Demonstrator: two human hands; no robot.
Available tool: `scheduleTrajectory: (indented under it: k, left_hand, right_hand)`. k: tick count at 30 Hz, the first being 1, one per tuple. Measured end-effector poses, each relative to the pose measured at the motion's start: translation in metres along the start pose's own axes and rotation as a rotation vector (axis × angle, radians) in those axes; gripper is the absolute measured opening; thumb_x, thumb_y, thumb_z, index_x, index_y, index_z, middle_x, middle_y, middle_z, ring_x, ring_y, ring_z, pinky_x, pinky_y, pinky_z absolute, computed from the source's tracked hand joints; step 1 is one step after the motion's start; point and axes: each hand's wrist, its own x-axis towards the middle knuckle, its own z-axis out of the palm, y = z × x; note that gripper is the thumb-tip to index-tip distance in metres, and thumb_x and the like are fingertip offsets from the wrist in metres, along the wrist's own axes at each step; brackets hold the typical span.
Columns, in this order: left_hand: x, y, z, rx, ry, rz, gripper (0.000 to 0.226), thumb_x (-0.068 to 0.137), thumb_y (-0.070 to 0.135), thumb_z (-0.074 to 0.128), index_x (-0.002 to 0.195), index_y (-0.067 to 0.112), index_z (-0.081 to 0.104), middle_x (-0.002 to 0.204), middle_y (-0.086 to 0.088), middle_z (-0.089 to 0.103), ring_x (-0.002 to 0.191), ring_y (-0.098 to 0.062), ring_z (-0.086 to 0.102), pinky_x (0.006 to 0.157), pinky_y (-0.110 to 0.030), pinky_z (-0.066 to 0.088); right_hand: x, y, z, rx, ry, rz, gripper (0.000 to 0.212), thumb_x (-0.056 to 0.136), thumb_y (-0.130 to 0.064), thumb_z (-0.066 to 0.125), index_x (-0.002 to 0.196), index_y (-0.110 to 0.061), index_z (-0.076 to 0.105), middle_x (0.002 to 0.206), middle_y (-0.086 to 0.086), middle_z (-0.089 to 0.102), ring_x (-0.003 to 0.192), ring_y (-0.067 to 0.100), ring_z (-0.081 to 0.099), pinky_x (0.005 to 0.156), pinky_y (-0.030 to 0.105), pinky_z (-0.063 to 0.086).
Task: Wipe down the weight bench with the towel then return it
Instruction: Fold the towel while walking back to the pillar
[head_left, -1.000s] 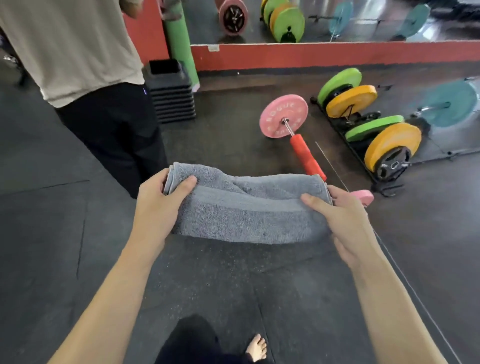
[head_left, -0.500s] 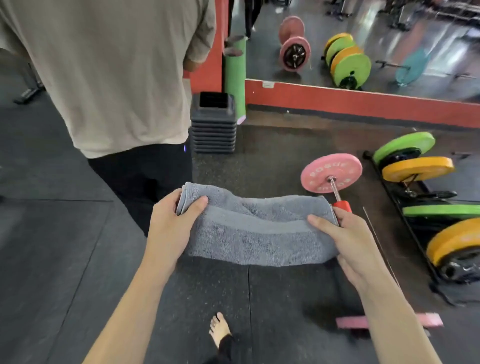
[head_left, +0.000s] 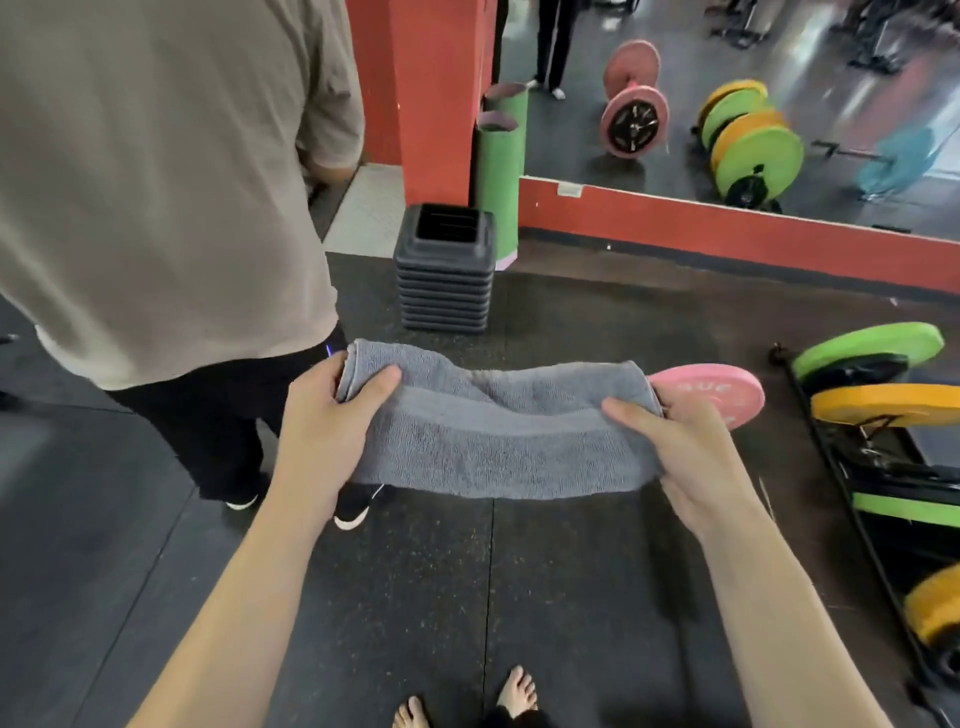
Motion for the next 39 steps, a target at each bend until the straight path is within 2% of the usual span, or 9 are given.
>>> scheduleTrajectory:
  k: [4,7,11,16,18,20,24,33,39]
  left_hand:
    - [0.022,0.002,0.019,0.026,0.053,-0.036,0.003,0.092,0.025,0.073,0.091,0.024,0.076,0.088,0.005,0.078,0.086,-0.014,0.069,0.087,-0.049,0.056]
    - [0.038,0.002,0.029,0.03,0.074,-0.058,0.002,0.09,0.031,0.075,0.089,0.032,0.076,0.086,0.01,0.077,0.085,-0.012,0.069,0.079,-0.041,0.054]
    - [0.063,-0.002,0.035,0.042,0.102,-0.027,0.002,0.089,0.032,0.075,0.088,0.03,0.076,0.084,0.008,0.077,0.081,-0.011,0.066,0.076,-0.038,0.051]
    - [0.12,-0.007,0.039,0.04,0.126,-0.048,0.003,0.089,0.03,0.075,0.087,0.028,0.077,0.085,-0.002,0.077,0.08,-0.016,0.068,0.075,-0.042,0.053]
    - [0.156,-0.012,0.036,0.035,0.14,-0.025,0.005,0.089,0.03,0.074,0.087,0.026,0.076,0.083,-0.003,0.076,0.076,-0.012,0.066,0.07,-0.037,0.051]
    - [0.2,-0.02,0.031,0.051,0.143,-0.01,0.013,0.088,0.035,0.074,0.089,0.022,0.075,0.089,-0.014,0.073,0.075,-0.012,0.061,0.069,-0.037,0.048]
    - [0.303,-0.024,0.018,0.02,0.127,-0.028,0.026,0.086,0.037,0.074,0.09,0.012,0.071,0.097,-0.031,0.065,0.078,-0.019,0.055,0.072,-0.04,0.043]
    - [0.532,0.008,0.002,0.079,0.093,0.007,0.012,0.094,0.027,0.07,0.083,0.022,0.071,0.07,0.011,0.065,0.069,-0.011,0.054,0.067,-0.034,0.043]
    - [0.679,0.028,0.04,0.073,0.016,0.048,0.022,0.088,0.037,0.069,0.086,0.015,0.07,0.075,-0.002,0.063,0.072,-0.015,0.053,0.068,-0.035,0.042]
  right_hand:
    - [0.04,-0.005,-0.005,-0.014,-0.023,-0.005,0.015,0.086,-0.014,0.078,0.1,-0.01,0.077,0.092,0.003,0.081,0.086,0.019,0.075,0.073,0.033,0.057]
    - [0.064,-0.007,-0.003,-0.035,-0.044,0.029,0.013,0.086,-0.02,0.08,0.099,-0.019,0.077,0.091,-0.004,0.081,0.084,0.013,0.077,0.068,0.025,0.059]
    - [0.1,-0.009,0.003,-0.031,-0.073,0.032,0.012,0.086,-0.015,0.079,0.098,-0.014,0.078,0.094,0.003,0.081,0.083,0.014,0.076,0.067,0.023,0.057]
    - [0.165,-0.015,0.027,-0.052,-0.124,0.034,0.012,0.086,-0.015,0.079,0.099,-0.014,0.078,0.096,0.004,0.082,0.087,0.015,0.077,0.071,0.026,0.059]
    - [0.199,-0.018,0.047,-0.057,-0.144,0.02,0.009,0.087,-0.015,0.078,0.097,-0.015,0.078,0.092,-0.001,0.082,0.082,0.009,0.076,0.065,0.02,0.056]
    - [0.237,-0.02,0.071,-0.061,-0.156,0.006,0.007,0.089,-0.014,0.076,0.096,-0.015,0.078,0.089,-0.005,0.081,0.08,0.005,0.075,0.062,0.017,0.054]
    - [0.318,-0.037,0.131,-0.065,-0.141,0.015,0.008,0.093,-0.012,0.071,0.098,-0.014,0.077,0.097,0.003,0.081,0.09,0.016,0.075,0.078,0.033,0.056]
    - [0.49,-0.111,0.233,0.006,-0.052,-0.019,0.01,0.095,-0.008,0.067,0.097,-0.013,0.076,0.099,0.01,0.08,0.088,0.017,0.073,0.082,0.038,0.052]
    - [0.613,-0.15,0.25,0.078,0.027,-0.057,0.014,0.091,-0.01,0.072,0.082,-0.018,0.08,0.083,0.0,0.08,0.077,0.014,0.074,0.073,0.033,0.055]
